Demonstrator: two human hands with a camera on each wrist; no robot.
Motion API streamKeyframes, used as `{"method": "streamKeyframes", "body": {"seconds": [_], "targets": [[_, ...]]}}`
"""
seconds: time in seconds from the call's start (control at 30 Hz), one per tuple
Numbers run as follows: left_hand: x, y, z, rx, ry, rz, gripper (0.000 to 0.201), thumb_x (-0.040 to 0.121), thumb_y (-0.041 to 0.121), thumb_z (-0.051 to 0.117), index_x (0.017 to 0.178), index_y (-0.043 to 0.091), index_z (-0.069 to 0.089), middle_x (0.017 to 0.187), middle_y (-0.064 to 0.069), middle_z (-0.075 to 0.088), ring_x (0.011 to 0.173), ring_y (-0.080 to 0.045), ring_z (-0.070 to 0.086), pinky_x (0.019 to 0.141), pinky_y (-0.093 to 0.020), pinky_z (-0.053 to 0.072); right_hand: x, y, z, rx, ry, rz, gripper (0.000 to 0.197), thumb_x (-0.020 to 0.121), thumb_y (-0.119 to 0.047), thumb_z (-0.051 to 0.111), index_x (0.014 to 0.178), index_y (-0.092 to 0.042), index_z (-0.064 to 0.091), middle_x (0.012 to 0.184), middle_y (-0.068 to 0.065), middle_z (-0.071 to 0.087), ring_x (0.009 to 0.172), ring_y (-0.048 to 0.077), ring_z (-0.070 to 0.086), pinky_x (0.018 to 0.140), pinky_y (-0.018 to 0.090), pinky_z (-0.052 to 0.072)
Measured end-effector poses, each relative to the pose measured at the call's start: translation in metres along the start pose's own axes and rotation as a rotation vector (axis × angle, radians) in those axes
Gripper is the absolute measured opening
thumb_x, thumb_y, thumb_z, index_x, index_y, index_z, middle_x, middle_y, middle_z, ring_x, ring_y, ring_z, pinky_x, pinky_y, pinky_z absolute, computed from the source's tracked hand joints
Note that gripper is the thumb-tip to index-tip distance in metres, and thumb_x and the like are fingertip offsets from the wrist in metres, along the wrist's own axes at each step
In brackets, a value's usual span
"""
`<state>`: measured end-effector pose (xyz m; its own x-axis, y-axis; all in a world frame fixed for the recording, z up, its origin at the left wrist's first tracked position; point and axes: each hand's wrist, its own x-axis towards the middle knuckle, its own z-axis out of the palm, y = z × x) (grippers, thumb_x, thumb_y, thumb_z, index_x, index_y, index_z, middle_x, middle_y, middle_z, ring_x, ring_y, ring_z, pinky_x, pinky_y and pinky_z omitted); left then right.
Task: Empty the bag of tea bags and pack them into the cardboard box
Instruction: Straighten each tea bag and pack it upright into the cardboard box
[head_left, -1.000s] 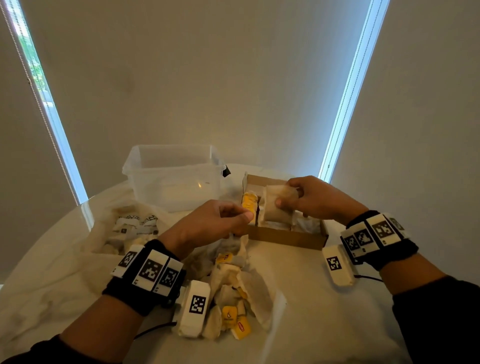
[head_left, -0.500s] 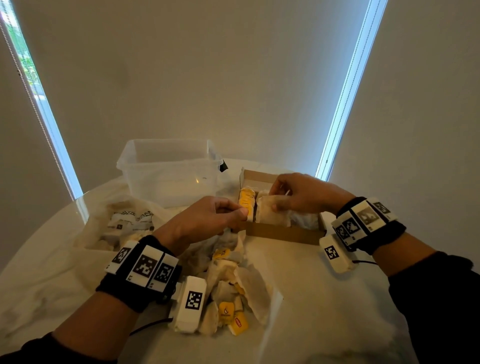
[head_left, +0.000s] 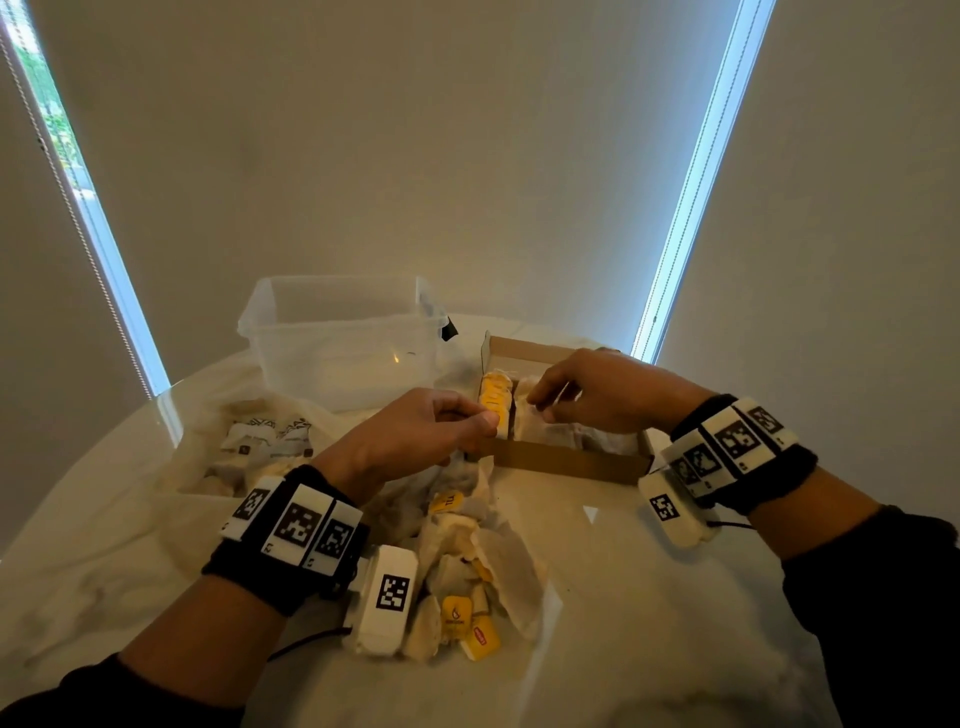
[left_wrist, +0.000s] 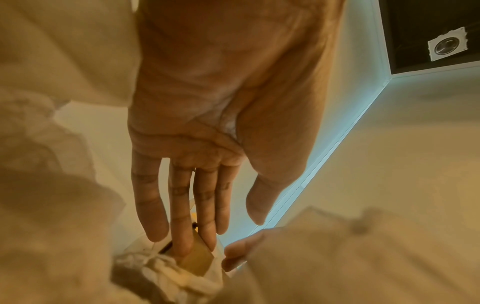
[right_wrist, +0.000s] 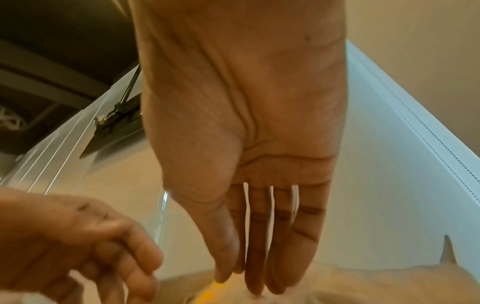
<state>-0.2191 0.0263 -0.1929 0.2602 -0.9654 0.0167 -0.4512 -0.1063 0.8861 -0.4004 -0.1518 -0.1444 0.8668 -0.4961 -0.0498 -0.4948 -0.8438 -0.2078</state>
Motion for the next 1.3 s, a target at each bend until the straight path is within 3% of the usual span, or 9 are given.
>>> {"method": "streamKeyframes", "body": {"seconds": [0.1, 0.27, 0.47, 0.57, 0.7, 0.83, 1.0, 1.1, 1.3], "targets": [[-0.003, 0.005, 0.001, -0.01, 0.003, -0.003, 0.029, 0.102, 0.047, 0.066, 0.12, 0.026, 0.076, 0.107, 0.008, 0.082, 0.102, -0.007, 0.076, 0.099, -0.039, 0.06, 0.001, 0.0, 0.007, -0.081, -0.105, 0.041, 0.033, 0.103, -0.029, 0.068, 0.136, -0.032, 0.071, 0.13, -0.011, 0.072, 0.113, 0.01, 0.064, 0.104, 0.032, 0.049], [-0.011, 0.026, -0.008, -0.004, 0.113, 0.045, 0.029, 0.103, 0.042, 0.067, 0.124, 0.023, 0.074, 0.111, 0.008, 0.079, 0.103, -0.008, 0.075, 0.094, -0.036, 0.061, -0.01, -0.019, -0.013, 0.057, 0.043, -0.043, 0.026, 0.098, -0.033, 0.075, 0.124, -0.033, 0.074, 0.119, -0.016, 0.073, 0.106, 0.004, 0.066, 0.102, 0.037, 0.055], [-0.033, 0.057, -0.028, 0.086, 0.239, 0.147, 0.022, 0.103, 0.045, 0.066, 0.114, 0.029, 0.075, 0.102, 0.013, 0.08, 0.089, -0.004, 0.075, 0.076, -0.024, 0.053, -0.054, -0.073, -0.017, 0.035, -0.405, -0.07, 0.05, 0.085, -0.074, 0.068, 0.113, -0.033, 0.069, 0.108, -0.009, 0.076, 0.096, 0.011, 0.073, 0.089, 0.032, 0.06], [-0.047, 0.068, -0.037, 0.386, 0.094, 0.113, 0.029, 0.097, 0.057, 0.068, 0.114, 0.033, 0.073, 0.102, 0.016, 0.076, 0.09, 0.0, 0.07, 0.077, -0.021, 0.05, -0.064, -0.088, 0.01, -0.026, -0.537, -0.04, 0.061, 0.08, -0.078, 0.071, 0.11, -0.027, 0.062, 0.099, 0.0, 0.079, 0.088, 0.016, 0.079, 0.085, 0.037, 0.064], [-0.057, 0.068, -0.031, 0.84, -0.27, -0.044, 0.075, 0.079, 0.078, 0.073, 0.141, 0.041, 0.057, 0.135, 0.02, 0.061, 0.117, -0.007, 0.061, 0.096, -0.033, 0.053, -0.059, -0.084, 0.022, -0.08, -0.463, -0.069, 0.028, 0.096, -0.041, 0.075, 0.113, -0.023, 0.062, 0.104, 0.005, 0.078, 0.091, 0.021, 0.077, 0.087, 0.039, 0.063], [-0.053, 0.055, -0.008, 0.952, -0.435, -0.156, 0.08, 0.084, 0.061, 0.082, 0.153, 0.042, 0.046, 0.151, 0.011, 0.053, 0.124, -0.015, 0.057, 0.1, -0.037, 0.051, -0.057, -0.076, -0.001, -0.112, -0.449, -0.052, 0.037, 0.093, -0.046, 0.078, 0.123, -0.028, 0.066, 0.114, -0.003, 0.073, 0.105, 0.02, 0.071, 0.097, 0.039, 0.06], [-0.045, 0.052, -0.014, 0.814, -0.386, -0.116, 0.095, 0.075, 0.058, 0.09, 0.154, 0.038, 0.041, 0.148, 0.013, 0.056, 0.125, -0.014, 0.059, 0.107, -0.04, 0.051, -0.058, -0.092, 0.009, 0.031, -0.136, -0.182, 0.033, 0.096, -0.05, 0.073, 0.124, -0.033, 0.066, 0.107, -0.01, 0.071, 0.096, 0.008, 0.066, 0.089, 0.031, 0.055], [-0.055, 0.062, -0.038, 0.768, -0.307, -0.067, 0.099, 0.073, 0.065, 0.088, 0.156, 0.042, 0.039, 0.146, 0.019, 0.054, 0.128, -0.009, 0.054, 0.109, -0.039, 0.049, -0.048, -0.094, 0.034, -0.033, -0.202, -0.239, 0.033, 0.101, -0.045, 0.068, 0.129, -0.029, 0.065, 0.115, -0.007, 0.069, 0.101, 0.011, 0.064, 0.092, 0.032, 0.056], [-0.08, 0.036, -0.111, 0.818, -0.14, -0.258, 0.053, 0.08, 0.052, 0.089, 0.126, 0.043, 0.065, 0.125, 0.011, 0.063, 0.106, -0.006, 0.062, 0.091, -0.039, 0.062, -0.045, -0.066, 0.009, 0.278, 0.022, -0.16, 0.015, 0.099, -0.042, 0.072, 0.111, -0.033, 0.068, 0.098, -0.013, 0.072, 0.083, 0.0, 0.071, 0.073, 0.016, 0.051]]}}
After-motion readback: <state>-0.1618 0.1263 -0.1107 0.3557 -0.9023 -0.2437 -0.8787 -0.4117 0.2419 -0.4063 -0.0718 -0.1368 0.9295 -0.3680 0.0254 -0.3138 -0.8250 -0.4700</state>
